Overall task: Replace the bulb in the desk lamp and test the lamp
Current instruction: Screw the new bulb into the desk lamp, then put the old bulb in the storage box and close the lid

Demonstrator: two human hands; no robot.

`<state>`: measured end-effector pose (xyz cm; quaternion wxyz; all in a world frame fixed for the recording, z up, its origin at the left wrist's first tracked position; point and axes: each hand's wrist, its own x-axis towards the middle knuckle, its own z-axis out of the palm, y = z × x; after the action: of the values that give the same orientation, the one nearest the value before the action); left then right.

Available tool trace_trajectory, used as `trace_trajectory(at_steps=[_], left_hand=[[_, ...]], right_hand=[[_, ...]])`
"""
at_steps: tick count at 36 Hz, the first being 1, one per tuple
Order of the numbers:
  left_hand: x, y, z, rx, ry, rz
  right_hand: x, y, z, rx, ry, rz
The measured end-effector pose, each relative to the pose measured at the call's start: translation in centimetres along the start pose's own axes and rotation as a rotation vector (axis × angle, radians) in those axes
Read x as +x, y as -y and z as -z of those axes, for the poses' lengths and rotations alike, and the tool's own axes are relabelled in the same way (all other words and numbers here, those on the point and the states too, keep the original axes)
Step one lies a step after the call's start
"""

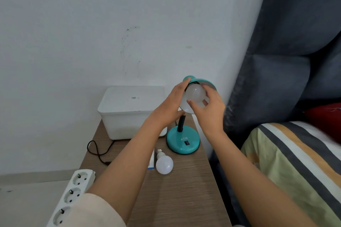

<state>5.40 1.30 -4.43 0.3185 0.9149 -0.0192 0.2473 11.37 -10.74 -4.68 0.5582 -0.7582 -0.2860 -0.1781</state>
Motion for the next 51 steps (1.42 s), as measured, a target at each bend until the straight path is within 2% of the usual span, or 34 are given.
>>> trace_trajectory(at_steps=[8, 13, 17, 23, 27, 33, 37, 45, 51], left_hand=[[-0.6, -1.8, 1.0, 0.085, 0.043, 0.062], [-1.8, -1.9, 2.2, 0.195, 0.112, 0.144], [-3.4, -1.3, 3.6, 0.328, 0.154, 0.201], [-6.7, 1.3, 5.8, 0.456, 0.195, 0.35], [-8.7, 3.9, 7.5, 0.496, 0.157, 0.478], [-10.8, 9.5, 10.0, 0.37, -0.02, 0.736], [-10.9, 13.1, 10.9, 0.177, -0.127, 0.868], [-10.3, 18.0, 10.3, -0.319, -0.326, 0.769], [-10.2, 19.3, 8.7, -0.382, -0.5, 0.695]], right_hand=[[0.2, 1.9, 1.6, -0.188, 0.181, -0.011], [-0.9, 3.3, 2.7, -0.306, 0.294, 0.021], [-2.8, 4.2, 3.0, -0.329, 0.32, 0.059], [-5.5, 4.3, 0.8, -0.379, 0.454, 0.023], [-5.6, 2.6, -2.6, -0.46, 0.581, 0.008], [-3.6, 1.1, -7.1, -0.445, 0.628, -0.093], [-1.5, -0.4, -10.1, -0.295, 0.586, -0.275], [1.7, -2.7, -14.4, -0.033, 0.468, -0.534], [0.5, -3.4, -15.5, 0.164, 0.307, -0.507]])
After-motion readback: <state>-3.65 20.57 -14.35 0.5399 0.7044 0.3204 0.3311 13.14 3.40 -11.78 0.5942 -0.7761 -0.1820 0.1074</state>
